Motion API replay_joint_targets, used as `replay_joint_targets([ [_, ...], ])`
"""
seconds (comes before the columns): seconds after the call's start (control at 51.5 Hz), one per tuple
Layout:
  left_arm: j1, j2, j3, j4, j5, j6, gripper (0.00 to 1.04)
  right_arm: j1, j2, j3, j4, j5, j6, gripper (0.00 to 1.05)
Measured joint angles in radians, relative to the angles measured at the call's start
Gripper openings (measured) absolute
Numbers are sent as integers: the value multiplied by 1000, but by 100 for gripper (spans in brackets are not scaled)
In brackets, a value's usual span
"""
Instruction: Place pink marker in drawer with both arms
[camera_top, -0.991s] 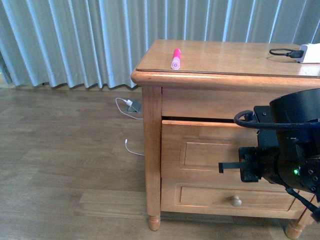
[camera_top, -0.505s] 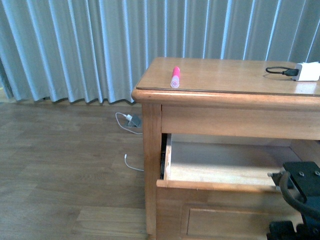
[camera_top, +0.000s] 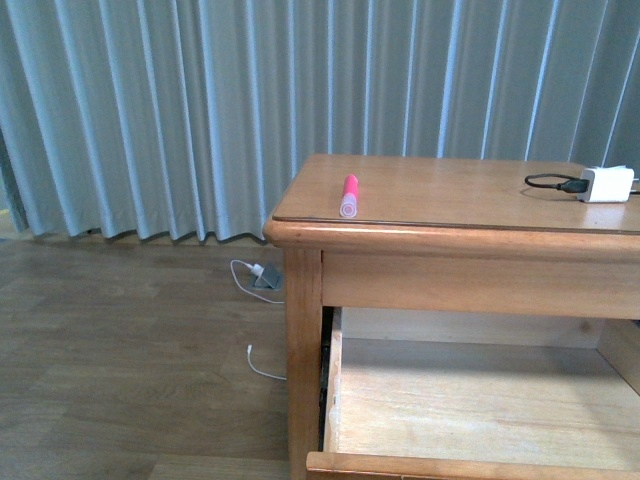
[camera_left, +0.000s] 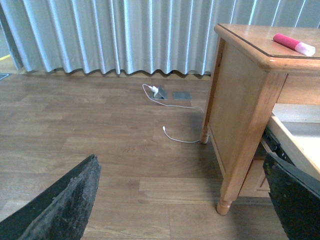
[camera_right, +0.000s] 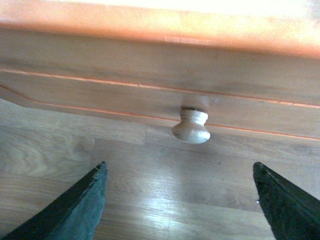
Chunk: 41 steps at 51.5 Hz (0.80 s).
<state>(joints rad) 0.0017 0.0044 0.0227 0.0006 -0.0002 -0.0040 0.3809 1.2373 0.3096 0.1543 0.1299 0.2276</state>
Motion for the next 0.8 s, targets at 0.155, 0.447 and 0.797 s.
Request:
replay_joint_targets([
  [0.155, 0, 0, 0, 0, 0, 0, 99, -19, -264, 17, -180, -42, 15, 96],
  [0.447, 0, 0, 0, 0, 0, 0, 99, -69, -713, 47, -279, -29, -83, 96],
  [0.797, 0, 0, 0, 0, 0, 0, 99, -173, -851, -35, -120, 32, -138, 86],
])
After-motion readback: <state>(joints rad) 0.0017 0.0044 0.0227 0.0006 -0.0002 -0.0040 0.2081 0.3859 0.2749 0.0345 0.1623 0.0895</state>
